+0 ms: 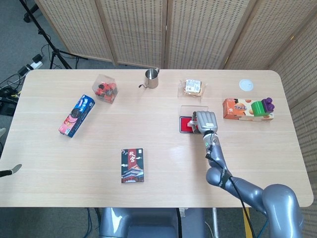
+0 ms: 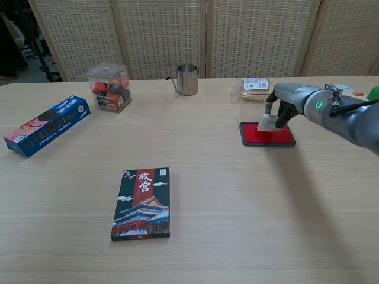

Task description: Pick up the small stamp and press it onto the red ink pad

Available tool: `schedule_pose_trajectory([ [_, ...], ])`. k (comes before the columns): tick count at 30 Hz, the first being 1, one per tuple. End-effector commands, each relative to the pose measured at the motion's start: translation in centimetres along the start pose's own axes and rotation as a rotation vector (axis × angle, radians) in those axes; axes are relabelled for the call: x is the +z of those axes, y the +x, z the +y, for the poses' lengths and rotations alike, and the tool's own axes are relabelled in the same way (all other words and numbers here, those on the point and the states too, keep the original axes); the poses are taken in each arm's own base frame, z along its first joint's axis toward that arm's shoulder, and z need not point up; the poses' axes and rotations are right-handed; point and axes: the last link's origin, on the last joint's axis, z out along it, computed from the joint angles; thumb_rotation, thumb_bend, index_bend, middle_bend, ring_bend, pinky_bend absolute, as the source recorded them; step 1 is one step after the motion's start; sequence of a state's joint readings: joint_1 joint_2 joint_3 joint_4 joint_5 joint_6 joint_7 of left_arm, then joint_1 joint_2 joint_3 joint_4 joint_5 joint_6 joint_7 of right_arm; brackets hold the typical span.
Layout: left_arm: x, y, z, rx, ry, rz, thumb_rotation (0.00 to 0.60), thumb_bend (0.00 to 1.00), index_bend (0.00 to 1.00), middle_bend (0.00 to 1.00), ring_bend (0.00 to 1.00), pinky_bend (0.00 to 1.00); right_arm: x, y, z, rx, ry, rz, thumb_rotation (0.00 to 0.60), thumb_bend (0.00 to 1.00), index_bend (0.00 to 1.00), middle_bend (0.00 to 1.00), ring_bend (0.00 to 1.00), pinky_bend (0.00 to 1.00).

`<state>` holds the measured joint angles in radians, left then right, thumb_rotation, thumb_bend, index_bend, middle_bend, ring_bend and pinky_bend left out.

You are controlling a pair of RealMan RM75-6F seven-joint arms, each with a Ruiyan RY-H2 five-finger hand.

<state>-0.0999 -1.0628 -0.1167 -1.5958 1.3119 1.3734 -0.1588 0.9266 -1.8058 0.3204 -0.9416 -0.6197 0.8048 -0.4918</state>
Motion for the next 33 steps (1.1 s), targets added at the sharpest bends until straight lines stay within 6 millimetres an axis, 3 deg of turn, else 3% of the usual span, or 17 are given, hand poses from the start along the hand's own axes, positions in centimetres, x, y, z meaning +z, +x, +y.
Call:
schedule_pose_trajectory([
  [1, 0.0, 0.0, 0.0, -0.001, 0.001, 0.001, 0.6, 0.01, 0.0, 0.0, 0.0, 0.0, 0.1, -0.1, 0.0, -0.003, -0.001, 0.0, 0.6, 0.62, 0.57, 0.95, 1.0, 1.0],
  [33, -0.2, 0.4, -0.3, -0.016, 0.001, 0.011, 0.6, 0.01, 0.0, 0.0, 0.0, 0.0, -0.1, -0.9, 0.0, -0.004, -0.012, -0.016, 0.6, 0.62, 0.57, 0.95, 1.0, 1.0],
])
